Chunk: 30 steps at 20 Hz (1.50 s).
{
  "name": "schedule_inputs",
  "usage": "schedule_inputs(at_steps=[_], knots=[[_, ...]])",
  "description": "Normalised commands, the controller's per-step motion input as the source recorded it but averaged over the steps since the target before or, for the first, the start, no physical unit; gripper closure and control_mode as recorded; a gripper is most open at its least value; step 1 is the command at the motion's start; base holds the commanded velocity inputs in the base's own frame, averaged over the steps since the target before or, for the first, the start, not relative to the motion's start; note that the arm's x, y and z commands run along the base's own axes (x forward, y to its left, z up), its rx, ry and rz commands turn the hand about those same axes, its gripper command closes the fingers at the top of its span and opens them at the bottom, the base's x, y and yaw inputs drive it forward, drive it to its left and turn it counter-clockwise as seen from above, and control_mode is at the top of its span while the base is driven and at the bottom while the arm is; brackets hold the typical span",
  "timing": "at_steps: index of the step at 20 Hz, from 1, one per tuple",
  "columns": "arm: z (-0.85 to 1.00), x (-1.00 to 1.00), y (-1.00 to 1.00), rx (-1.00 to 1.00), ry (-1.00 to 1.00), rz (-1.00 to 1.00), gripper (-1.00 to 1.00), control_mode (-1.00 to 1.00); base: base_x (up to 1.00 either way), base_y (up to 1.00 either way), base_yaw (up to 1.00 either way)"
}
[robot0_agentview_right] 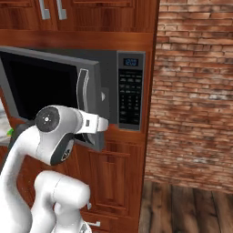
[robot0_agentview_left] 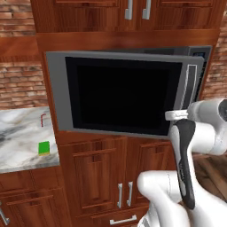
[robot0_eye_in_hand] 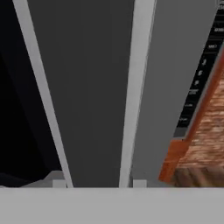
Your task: Place the sponge inside the microwave to prepare for sanitizing.
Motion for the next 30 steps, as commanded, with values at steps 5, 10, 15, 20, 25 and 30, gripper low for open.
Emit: schedule_inputs(at_steps=[5, 10, 15, 20, 25, 30], knots=[[-0.86, -1.0, 0.73, -0.28, -0.03, -0.28, 1.0, -1.0, 0.0, 0.0, 0.0], [-0.64, -0.91, 0.78, -0.27, -0.07, -0.4, 1.0, -1.0, 0.0, 0.0, 0.0], [-0.98, -0.78, 0.76, -0.24, -0.21, -0.45, 1.0, -1.0, 0.0, 0.0, 0.0], [-1.0, -0.67, 0.85, -0.22, -0.2, -0.47, 1.0, -1.0, 0.0, 0.0, 0.0], [-1.0, -0.54, 0.96, -0.19, -0.23, -0.46, 1.0, -1.0, 0.0, 0.0, 0.0], [-1.0, -0.33, 1.0, -0.15, -0.16, -0.44, 1.0, -1.0, 0.0, 0.0, 0.0]])
